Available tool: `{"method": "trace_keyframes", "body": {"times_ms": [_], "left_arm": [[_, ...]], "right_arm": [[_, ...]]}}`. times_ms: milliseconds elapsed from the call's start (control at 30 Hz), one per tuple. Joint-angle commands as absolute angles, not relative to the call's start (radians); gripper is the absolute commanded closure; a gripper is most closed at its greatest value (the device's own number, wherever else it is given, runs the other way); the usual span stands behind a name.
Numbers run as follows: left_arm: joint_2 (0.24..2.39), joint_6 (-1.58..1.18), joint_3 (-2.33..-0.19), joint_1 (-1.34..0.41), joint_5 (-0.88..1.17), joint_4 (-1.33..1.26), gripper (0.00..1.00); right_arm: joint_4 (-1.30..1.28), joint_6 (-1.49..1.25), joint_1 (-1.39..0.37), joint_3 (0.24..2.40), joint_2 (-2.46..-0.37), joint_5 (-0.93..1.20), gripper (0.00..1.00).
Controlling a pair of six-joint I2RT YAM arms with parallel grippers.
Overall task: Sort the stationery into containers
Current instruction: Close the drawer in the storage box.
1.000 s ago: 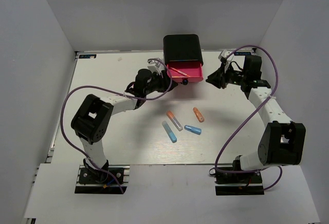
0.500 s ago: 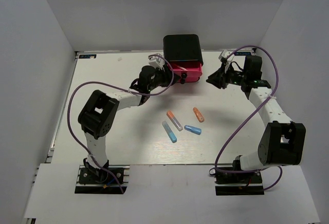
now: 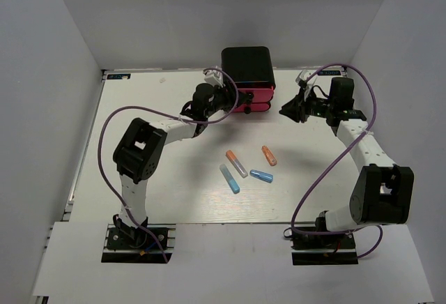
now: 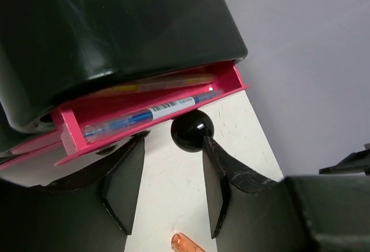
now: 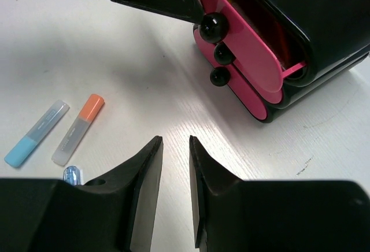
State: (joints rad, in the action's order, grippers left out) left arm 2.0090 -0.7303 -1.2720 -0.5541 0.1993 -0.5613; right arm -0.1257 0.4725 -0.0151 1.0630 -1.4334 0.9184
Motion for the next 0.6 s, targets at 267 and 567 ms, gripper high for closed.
{"method": "trace_keyframes", "body": {"times_ms": [267,567], "left_arm": [[2.055,-0.752,-1.394,-0.555,0.172,-0.563,0.45],[2.075,-0.761,-1.427,-0.555,0.153,-0.554,0.45]], "right_arm": [[-0.109,0.465,-0.011,1.054,-1.422,0.911,0.69],[-0.113,0.462,-0.014,1.048,-1.422,0.910,0.69]]}}
